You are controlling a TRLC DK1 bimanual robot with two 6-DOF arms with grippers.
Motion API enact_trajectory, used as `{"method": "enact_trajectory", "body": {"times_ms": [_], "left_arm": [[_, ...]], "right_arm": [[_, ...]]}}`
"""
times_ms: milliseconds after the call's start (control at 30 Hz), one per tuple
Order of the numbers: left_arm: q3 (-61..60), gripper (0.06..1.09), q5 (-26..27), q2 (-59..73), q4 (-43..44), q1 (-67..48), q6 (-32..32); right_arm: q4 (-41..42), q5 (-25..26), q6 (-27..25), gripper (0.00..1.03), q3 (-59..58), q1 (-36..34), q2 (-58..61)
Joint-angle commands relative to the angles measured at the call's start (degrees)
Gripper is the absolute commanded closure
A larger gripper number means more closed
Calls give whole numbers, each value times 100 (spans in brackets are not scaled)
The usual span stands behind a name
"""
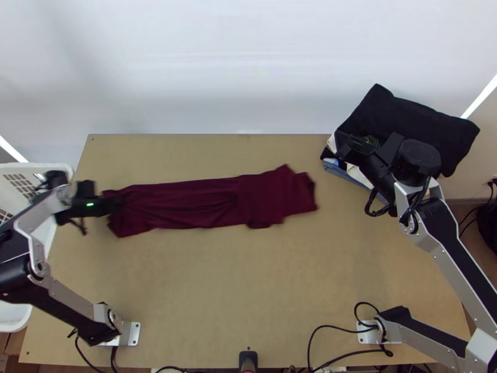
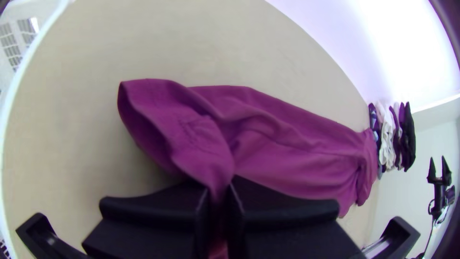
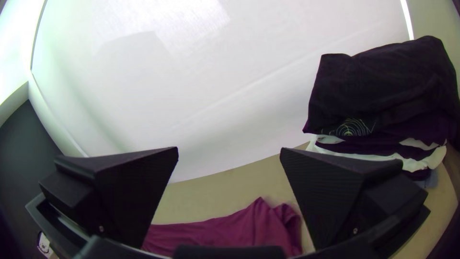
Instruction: Fold the t-shirt
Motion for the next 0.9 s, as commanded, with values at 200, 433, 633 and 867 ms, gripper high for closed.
{"method": "enact_trajectory", "body": {"times_ms": [200, 433, 633, 867], "left_arm": [[1080, 105, -13, -97, -1745, 871, 868], [1221, 105, 48, -1134, -2237, -280, 200], [1704, 105, 48, -1424, -2325, -1704, -723], [2443, 105, 39, -994, -2316, -2899, -1355]], "right_arm": [[149, 49, 131, 4, -209, -47, -65], [166, 49, 184, 4, -253, -47, -56], [201, 49, 184, 4, -253, -82, -56], [245, 49, 184, 4, -183, -117, -3]]}}
